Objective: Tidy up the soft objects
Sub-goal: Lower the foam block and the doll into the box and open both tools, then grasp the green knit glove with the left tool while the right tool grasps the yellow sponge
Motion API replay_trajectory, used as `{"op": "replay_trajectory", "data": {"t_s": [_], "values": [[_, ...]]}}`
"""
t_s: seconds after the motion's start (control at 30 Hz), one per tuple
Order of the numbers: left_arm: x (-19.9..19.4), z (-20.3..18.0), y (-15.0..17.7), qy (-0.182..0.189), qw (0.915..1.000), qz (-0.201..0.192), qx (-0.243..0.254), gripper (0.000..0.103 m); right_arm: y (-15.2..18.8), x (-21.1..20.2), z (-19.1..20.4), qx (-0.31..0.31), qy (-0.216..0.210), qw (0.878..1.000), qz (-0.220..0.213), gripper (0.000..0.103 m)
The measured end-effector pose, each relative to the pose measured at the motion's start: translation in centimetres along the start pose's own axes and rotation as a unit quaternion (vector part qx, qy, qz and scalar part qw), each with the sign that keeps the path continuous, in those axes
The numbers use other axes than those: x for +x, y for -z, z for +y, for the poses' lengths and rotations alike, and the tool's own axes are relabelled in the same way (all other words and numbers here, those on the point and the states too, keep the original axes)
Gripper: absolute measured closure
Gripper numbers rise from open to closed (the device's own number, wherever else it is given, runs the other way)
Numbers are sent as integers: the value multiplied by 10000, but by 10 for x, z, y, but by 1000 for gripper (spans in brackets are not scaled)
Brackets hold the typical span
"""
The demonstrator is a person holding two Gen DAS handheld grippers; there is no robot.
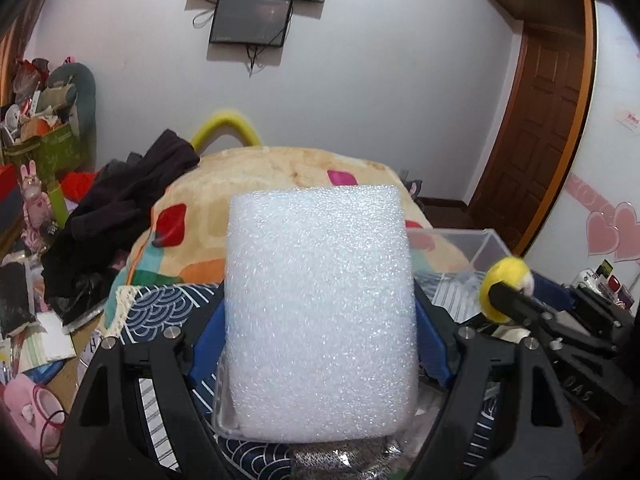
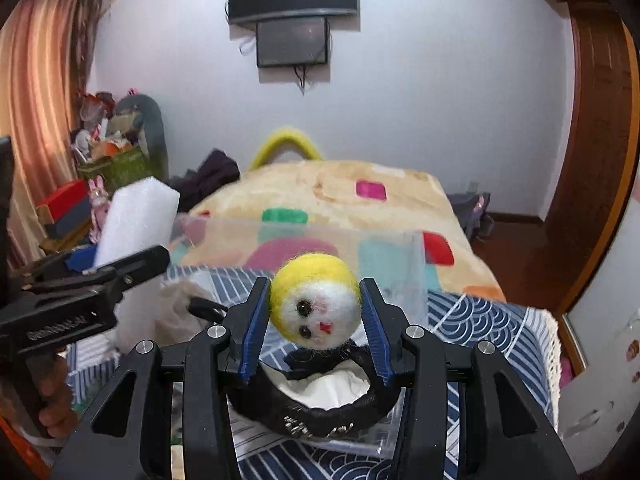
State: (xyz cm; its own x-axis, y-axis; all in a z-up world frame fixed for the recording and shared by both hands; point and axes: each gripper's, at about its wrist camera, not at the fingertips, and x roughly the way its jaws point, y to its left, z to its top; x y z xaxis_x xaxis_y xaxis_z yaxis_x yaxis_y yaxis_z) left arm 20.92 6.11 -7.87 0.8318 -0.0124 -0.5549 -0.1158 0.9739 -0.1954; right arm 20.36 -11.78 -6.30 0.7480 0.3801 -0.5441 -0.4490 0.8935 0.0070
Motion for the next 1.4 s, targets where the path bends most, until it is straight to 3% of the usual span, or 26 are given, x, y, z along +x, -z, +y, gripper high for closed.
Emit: {"op": "replay_trajectory", "data": {"t_s": [0.1, 0.27, 0.37, 0.67, 1.07, 1.4], "values": [[8, -1, 2, 75, 9998, 187, -33, 13, 7, 12, -3, 38, 40, 9995, 314, 60], [7, -6, 7, 90, 9997, 229, 28, 8, 13, 8, -6, 81, -25, 9989, 450, 57], [1, -9, 7, 144, 9996, 228, 60, 8, 10, 2, -7, 55, -20, 9991, 416, 46], [-43, -16, -2, 211, 9995, -121, 211, 4, -5, -31, -9, 115, 44, 9999, -98, 26], [-106, -12, 11, 267, 9983, -405, 330, 0, -3, -87, 0, 90, -70, 9975, -695, 21], [-98, 3, 66, 104, 9991, 216, 361, 0, 35, -85, 16, -45, -212, 9991, -359, 20]]}}
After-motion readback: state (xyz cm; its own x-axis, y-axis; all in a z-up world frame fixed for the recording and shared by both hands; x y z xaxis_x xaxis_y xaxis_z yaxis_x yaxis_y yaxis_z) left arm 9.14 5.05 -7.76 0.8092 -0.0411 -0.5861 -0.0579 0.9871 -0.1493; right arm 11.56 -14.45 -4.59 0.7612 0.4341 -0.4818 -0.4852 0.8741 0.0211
